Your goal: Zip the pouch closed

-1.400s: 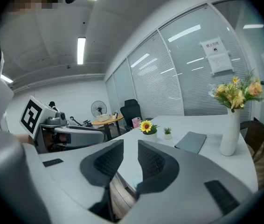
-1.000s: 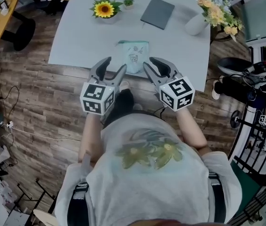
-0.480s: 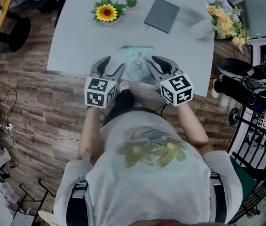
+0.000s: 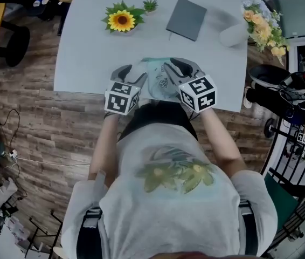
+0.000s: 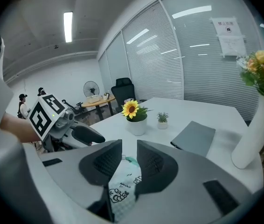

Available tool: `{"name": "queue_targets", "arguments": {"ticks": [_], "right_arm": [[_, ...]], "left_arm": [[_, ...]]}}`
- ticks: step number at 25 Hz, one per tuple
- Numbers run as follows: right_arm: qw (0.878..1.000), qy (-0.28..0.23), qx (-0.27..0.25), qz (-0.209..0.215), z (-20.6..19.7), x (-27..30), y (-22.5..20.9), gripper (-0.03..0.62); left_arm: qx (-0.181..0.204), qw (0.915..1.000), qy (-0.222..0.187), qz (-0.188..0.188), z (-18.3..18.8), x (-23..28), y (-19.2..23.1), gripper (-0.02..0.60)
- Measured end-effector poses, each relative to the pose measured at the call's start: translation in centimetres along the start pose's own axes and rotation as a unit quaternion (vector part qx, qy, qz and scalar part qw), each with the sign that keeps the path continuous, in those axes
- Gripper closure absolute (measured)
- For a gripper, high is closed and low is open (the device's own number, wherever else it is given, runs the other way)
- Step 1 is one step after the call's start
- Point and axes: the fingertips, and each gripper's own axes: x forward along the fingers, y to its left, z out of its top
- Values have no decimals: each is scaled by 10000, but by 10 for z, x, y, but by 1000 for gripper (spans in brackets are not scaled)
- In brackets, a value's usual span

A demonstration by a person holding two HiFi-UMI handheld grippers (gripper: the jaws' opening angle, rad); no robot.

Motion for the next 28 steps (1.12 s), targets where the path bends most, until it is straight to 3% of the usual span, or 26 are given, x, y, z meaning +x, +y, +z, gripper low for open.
{"name": "queue_targets", "arguments": {"ticks": [17, 28], "right_arm": [[9930, 883, -469, 625, -14, 69, -18, 487], [9723, 1500, -1288, 1243, -41, 128, -12, 487]], "left_arm": [[36, 9940, 1081, -134, -31, 76, 29, 353], [37, 9882, 1530, -102, -52, 99, 39, 373]]}}
